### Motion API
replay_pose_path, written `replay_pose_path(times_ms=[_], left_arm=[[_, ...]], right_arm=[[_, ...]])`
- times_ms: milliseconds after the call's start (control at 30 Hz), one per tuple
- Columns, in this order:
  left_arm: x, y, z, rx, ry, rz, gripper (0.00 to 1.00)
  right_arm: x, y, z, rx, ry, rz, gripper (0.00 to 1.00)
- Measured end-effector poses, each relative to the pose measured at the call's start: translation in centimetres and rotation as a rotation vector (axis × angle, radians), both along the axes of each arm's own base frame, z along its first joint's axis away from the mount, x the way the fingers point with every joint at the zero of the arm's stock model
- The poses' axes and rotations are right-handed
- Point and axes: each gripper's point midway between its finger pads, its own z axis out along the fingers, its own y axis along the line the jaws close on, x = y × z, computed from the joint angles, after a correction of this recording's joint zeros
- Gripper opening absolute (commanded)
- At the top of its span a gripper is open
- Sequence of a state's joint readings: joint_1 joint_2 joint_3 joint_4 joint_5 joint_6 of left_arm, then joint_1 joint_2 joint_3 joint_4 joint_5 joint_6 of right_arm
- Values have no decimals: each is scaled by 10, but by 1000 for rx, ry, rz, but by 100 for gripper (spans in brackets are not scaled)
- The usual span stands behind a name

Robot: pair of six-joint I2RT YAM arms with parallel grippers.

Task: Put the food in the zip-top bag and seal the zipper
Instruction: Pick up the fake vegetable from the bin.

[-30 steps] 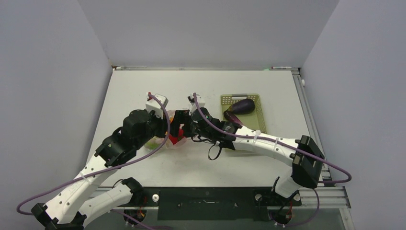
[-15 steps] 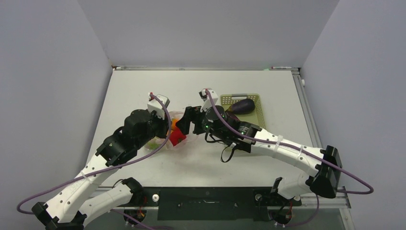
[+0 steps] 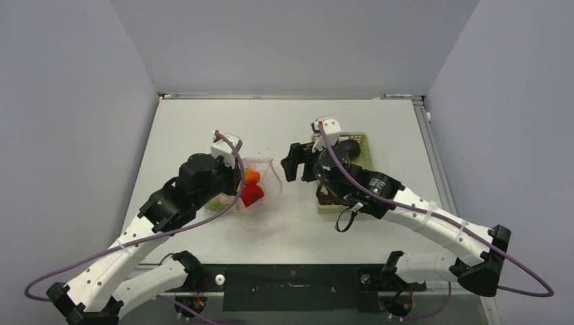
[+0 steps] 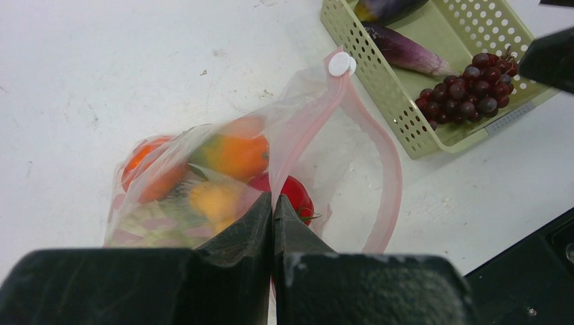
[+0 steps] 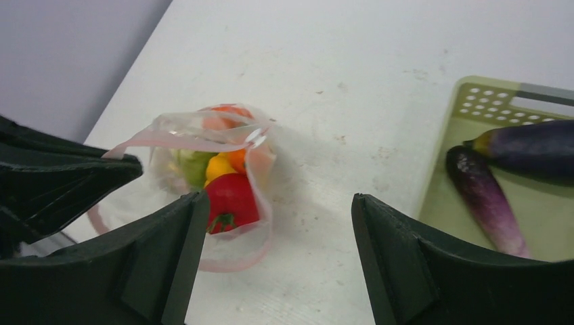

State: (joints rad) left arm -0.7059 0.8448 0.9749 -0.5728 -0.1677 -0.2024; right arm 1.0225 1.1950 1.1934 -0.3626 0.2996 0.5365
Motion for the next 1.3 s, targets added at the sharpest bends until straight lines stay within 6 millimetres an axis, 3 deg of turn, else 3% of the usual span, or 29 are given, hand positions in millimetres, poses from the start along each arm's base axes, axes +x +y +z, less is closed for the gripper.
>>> replay_pose_path(times_ms=[233, 400, 567, 867, 1300], left_arm=[[1, -1, -2, 4, 6, -1, 0], [1, -1, -3, 6, 7, -1, 0], [1, -1, -3, 8, 10, -1, 0], [1, -1, -3, 8, 10, -1, 0], [1, -2, -3, 5, 11, -6, 0]], right_arm=[[31, -55, -10, -117, -22, -129, 78], [50, -95, -44, -232, 20, -219, 78], [65, -122, -78, -319, 83, -280, 77], [79, -154, -142, -419, 225, -344, 77], [94, -167, -201, -448, 344, -359, 76]])
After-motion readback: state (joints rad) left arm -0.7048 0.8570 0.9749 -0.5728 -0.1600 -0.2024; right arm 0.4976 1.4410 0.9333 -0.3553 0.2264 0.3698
